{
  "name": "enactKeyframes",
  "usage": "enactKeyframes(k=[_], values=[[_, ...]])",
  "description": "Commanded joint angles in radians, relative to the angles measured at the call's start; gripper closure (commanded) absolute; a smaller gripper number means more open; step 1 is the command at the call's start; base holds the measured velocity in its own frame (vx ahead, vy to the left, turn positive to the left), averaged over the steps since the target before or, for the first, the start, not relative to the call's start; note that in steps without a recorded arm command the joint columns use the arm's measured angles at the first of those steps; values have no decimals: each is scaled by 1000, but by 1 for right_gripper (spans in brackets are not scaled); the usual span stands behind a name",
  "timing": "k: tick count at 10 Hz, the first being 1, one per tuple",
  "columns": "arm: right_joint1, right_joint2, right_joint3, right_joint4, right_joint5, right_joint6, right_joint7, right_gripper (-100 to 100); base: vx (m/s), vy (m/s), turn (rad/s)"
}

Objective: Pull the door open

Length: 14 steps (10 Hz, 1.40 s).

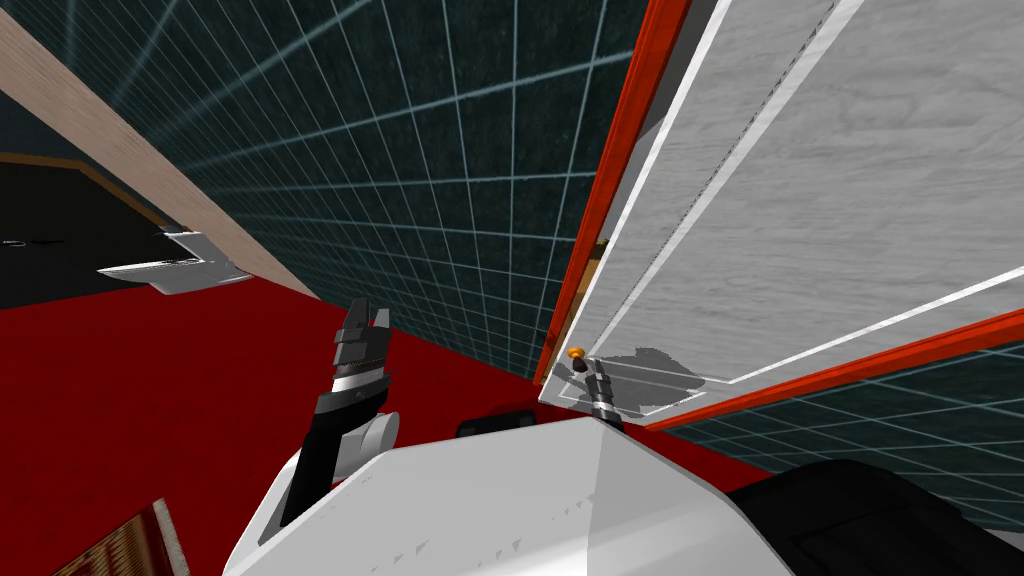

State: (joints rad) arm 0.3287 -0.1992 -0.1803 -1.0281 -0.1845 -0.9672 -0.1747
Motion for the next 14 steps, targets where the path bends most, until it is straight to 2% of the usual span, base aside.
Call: enactKeyframes(k=[1, 2, 3, 5, 6, 7, 8, 9, 10, 13, 14], values=[[-17, 4, 42, -7, -32, -17, -50, 100, -52, -17, 53], [-17, 4, 42, -7, -32, -17, -56, 100, -39, -10, 44], [-18, -2, 63, -8, -68, -14, -96, 100, -52, -14, 53], [-18, -2, 63, -8, -68, -14, -97, 100, -40, -13, 15], [-19, -8, 83, -10, -102, -11, -139, 100, -50, -5, 64], [-19, -8, 83, -10, -102, -11, -139, 100, -42, -5, 43], [-21, -14, 103, -11, -137, -8, -176, 100, -45, -10, 97], [-21, -14, 103, -11, -137, -8, -181, 100, -41, -10, 49], [-22, -20, 123, -12, -171, -5, -216, 100, -57, -11, 58], [-22, -20, 123, 1, -171, -5, -223, 100, -23, -8, 20], [-22, -20, 123, -12, -171, -5, -223, 100, 3, -3, -15]])
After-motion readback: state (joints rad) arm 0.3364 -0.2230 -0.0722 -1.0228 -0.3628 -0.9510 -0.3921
